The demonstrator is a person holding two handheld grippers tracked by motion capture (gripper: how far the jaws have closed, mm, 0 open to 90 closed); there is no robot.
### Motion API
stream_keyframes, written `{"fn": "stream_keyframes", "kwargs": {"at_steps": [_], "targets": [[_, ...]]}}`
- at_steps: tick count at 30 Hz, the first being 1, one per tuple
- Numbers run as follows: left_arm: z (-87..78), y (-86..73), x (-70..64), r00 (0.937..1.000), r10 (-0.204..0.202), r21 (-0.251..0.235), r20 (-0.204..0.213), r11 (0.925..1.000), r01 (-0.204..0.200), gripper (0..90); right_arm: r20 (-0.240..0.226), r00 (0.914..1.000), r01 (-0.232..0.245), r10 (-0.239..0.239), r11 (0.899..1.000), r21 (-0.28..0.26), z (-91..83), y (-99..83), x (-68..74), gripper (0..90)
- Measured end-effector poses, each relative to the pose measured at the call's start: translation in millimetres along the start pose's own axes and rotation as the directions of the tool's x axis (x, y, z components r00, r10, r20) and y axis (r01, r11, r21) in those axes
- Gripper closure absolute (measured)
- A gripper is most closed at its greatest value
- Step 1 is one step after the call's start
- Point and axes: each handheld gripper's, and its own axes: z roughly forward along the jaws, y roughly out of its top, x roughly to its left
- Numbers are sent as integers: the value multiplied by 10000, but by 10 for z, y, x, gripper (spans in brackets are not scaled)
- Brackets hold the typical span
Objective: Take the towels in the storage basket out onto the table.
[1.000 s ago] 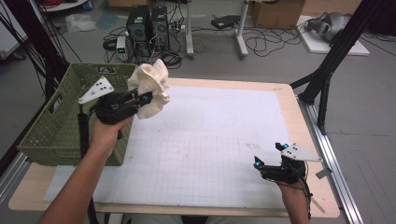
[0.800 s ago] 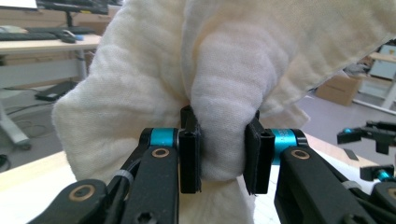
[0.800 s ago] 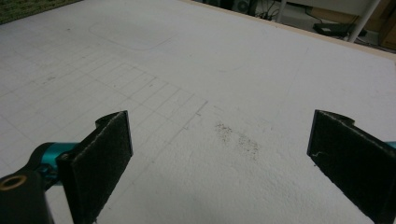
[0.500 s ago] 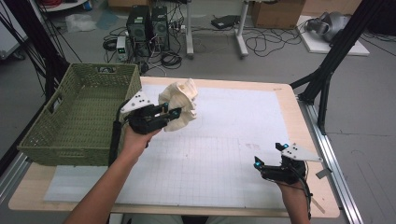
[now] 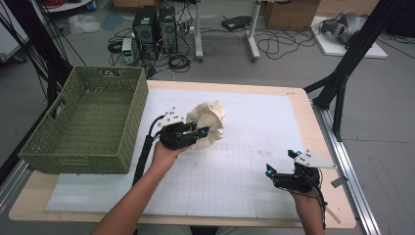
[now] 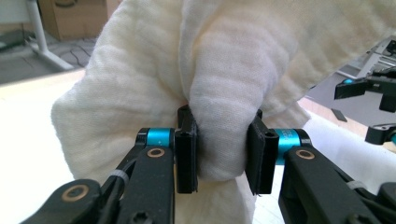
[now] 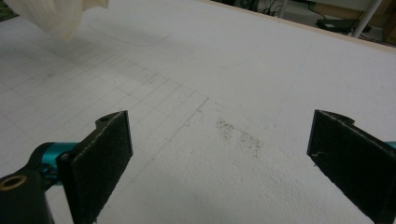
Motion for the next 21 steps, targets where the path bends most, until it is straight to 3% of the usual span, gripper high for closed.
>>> {"fn": "stream_keyframes", "kwargs": {"at_steps": [5,7,10,13,16,18,21], "targets": [[196,-135,-60,9999,116,640,-32,9979,-113,670,-1,10000,7,-7,10000,23,9,-5,-3,58],[279,-220,-87,9998,66,976,-167,9952,-50,657,-9,10000,14,-14,10000,38,13,-6,-1,59],[371,-307,-116,9999,-52,1452,113,9894,35,638,-21,10000,38,-38,10000,66,16,-7,2,58],[432,-349,-152,9999,141,1782,76,9839,-152,585,-21,10000,24,-24,10000,66,19,-8,2,58],[406,-338,-121,9995,-146,1803,-267,9834,192,435,-23,10000,9,-9,10000,85,16,-10,3,58],[348,-311,-88,9988,-143,1679,-461,9856,218,365,-6,10000,32,-32,10000,52,11,-13,-6,58],[178,-285,-20,9948,-43,1128,-1018,9935,158,306,12,10000,8,-8,10000,55,8,-17,-12,58]]}}
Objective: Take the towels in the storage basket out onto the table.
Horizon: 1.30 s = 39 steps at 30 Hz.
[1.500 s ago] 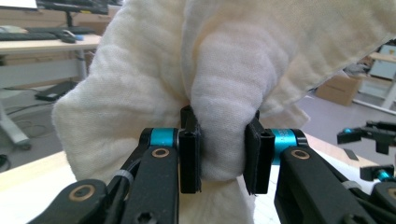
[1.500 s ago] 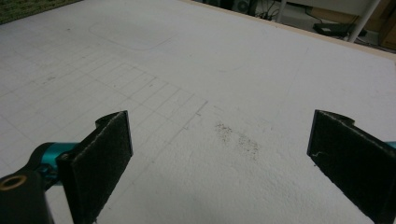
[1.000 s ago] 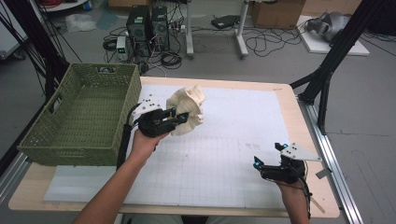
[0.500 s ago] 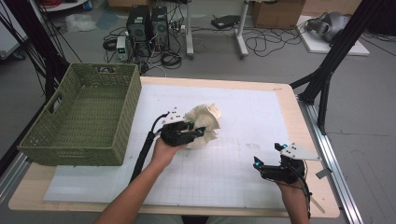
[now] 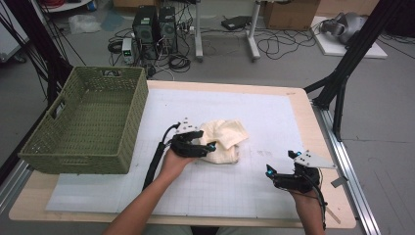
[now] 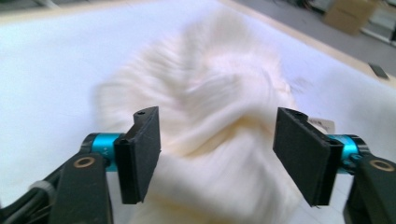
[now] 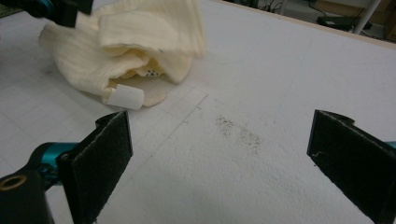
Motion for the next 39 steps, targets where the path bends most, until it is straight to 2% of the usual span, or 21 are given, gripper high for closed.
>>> {"fn": "stream_keyframes", "kwargs": {"at_steps": [3,6,11,12,15,20,25,29,39], "targets": [[-163,-34,116,9993,-151,-84,-338,9999,148,261,14,10000,7,-7,10000,18,3,-1,1,58],[-336,-101,204,9990,-316,-244,-327,9992,308,255,9,10000,-22,22,10000,66,9,0,6,58],[-554,-193,267,9985,-151,-350,-535,9993,132,212,13,10000,25,-25,10000,80,37,5,9,58],[-599,-210,274,9979,-128,-507,-636,9987,96,184,9,10000,-68,68,9999,131,40,6,16,58],[-676,-248,291,9974,-66,-714,-719,9974,14,174,28,10000,-54,53,9999,136,65,11,16,58],[-744,-270,320,9970,108,-725,-769,9972,-164,175,55,9999,-136,136,9998,122,84,15,-1,58],[-755,-277,337,9969,37,-697,-781,9975,-92,175,68,9999,-131,130,9996,242,124,16,-16,58],[-750,-282,322,9965,159,-510,-820,9985,-202,175,41,10000,-74,73,9997,233,124,18,-8,58],[-742,-279,328,9972,97,-654,-737,9978,-145,175,120,9998,-173,170,9996,203,83,3,-16,58]]}}
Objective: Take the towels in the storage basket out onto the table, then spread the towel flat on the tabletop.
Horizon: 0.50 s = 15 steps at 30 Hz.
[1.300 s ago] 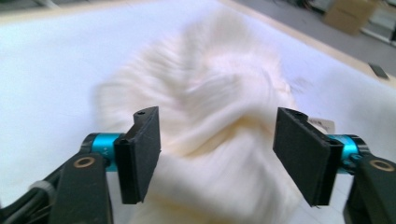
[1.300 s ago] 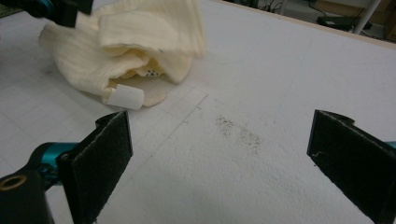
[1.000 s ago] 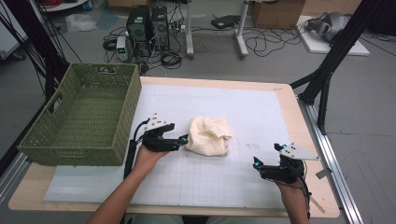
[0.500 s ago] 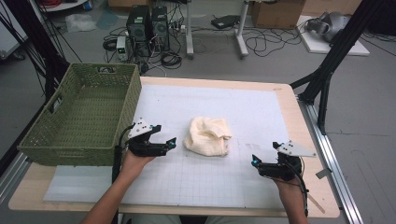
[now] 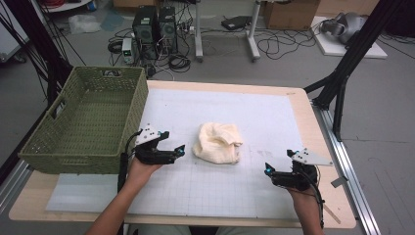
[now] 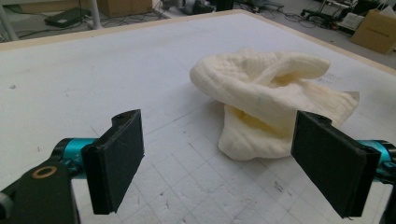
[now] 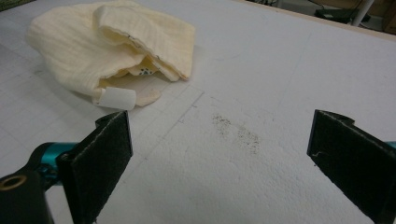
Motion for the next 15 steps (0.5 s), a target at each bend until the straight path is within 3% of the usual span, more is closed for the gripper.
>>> {"fn": "stream_keyframes", "kwargs": {"at_steps": [5,15], "targets": [[-13,10,23,9999,-160,-235,-18,9996,160,176,-30,9999,112,-112,9999,116,26,3,16,58],[-31,15,0,9999,-100,-190,-8,9998,100,176,-65,9998,191,-191,9998,62,21,10,32,58]]}}
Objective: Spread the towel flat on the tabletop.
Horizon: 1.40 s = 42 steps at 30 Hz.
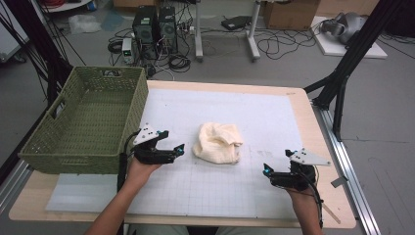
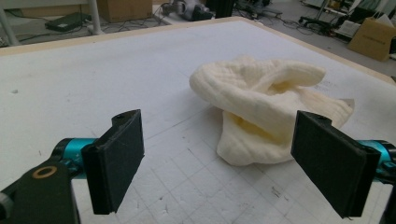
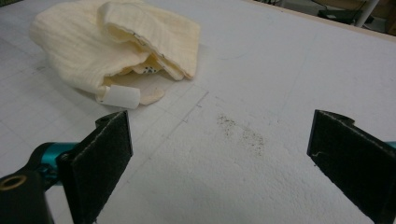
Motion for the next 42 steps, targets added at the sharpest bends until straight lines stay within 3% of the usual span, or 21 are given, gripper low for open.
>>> {"fn": "stream_keyframes", "kwargs": {"at_steps": [10,16,21,23,27,33,36,40,42], "targets": [[51,33,-36,9999,-2,-25,170,10000,2,177,11,10000,-67,67,10000,-13,-3,-6,-12,58],[165,178,-80,9996,-103,-41,279,9999,105,181,15,10000,-82,82,10000,-42,-10,-7,-13,58],[346,346,-147,9978,-41,210,668,9998,27,211,69,9999,-96,97,9999,-58,-32,-17,-15,58],[434,423,-204,9946,60,263,1035,9996,-88,284,77,9999,-90,91,10000,-39,-35,-19,-20,58],[605,517,-304,9891,244,470,1449,9984,-315,304,73,9999,-112,112,9999,45,-24,-21,-20,58],[924,597,-507,9780,448,994,2039,9928,-662,342,63,9999,-137,137,9999,19,-28,-30,-31,58],[1057,602,-583,9754,526,1270,2142,9886,-812,351,89,9998,-185,185,9998,9,-43,-38,-43,58],[1217,568,-676,9684,810,1793,2360,9758,-1253,402,109,9997,-225,225,9997,1,-59,-49,-59,58],[1281,533,-705,9681,1040,2002,2278,9680,-1511,447,127,9997,-227,227,9997,-16,-65,-52,-63,58]]}}
